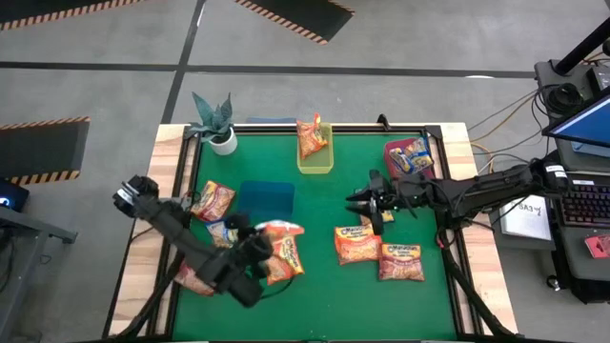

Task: Sort Maruchan noodles
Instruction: Put the orange noodle pack into the yellow bin

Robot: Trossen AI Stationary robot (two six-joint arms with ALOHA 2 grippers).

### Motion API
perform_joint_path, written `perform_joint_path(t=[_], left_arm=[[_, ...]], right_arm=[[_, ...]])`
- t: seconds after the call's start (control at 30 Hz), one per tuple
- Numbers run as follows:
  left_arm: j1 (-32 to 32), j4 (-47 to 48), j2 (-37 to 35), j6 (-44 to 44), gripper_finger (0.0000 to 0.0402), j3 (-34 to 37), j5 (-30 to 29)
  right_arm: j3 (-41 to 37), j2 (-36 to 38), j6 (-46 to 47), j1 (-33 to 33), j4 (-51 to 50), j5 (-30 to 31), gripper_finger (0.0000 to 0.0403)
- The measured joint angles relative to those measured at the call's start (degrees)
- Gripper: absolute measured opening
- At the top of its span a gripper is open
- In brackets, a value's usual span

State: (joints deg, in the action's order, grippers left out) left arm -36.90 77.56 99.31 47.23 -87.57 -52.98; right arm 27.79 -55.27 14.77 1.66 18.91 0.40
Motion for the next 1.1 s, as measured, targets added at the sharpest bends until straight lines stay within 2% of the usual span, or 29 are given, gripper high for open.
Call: perform_joint_path(t=[0.1, 0.27, 0.37, 0.5, 0.63, 0.83, 0.97, 1.1], left_arm=[[4.1, -2.9, -0.8, -11.7, 0.0031, 0.1, 2.0], [10.4, -15.8, -4.1, -35.5, 0.0031, 0.6, 12.4], [12.7, -26.1, -6.9, -46.8, 0.0026, 2.7, 12.9], [15.3, -43.6, -11.7, -57.5, 0.0021, 9.7, 13.0], [17.5, -58.9, -15.8, -61.9, 0.0023, 19.6, 13.1], [19.3, -79.5, -18.0, -62.7, 0.002, 32.7, 13.0], [20.1, -93.2, -17.3, -62.9, 0.0019, 38.0, 12.1], [23.0, -105.8, -16.1, -63.3, 0.0018, 41.3, 10.5]], right_arm=[[0.0, 0.0, -2.5, 0.8, 0.7, 0.0, 0.0162], [0.0, 0.0, -3.9, 0.8, 1.4, 0.0, 0.0192], [0.0, 0.0, -5.5, 0.8, 1.6, 0.0, 0.02], [0.0, 0.0, -5.5, 0.8, 2.8, 0.0, 0.0201], [0.0, 0.0, -4.9, 1.1, 3.8, -0.2, 0.0201], [0.0, 0.0, -3.9, 1.1, 8.7, -0.3, 0.0201], [0.1, 0.0, -4.4, 1.1, 13.0, -0.1, 0.0201], [1.6, 0.0, -5.5, 1.1, 12.8, 0.7, 0.0201]])
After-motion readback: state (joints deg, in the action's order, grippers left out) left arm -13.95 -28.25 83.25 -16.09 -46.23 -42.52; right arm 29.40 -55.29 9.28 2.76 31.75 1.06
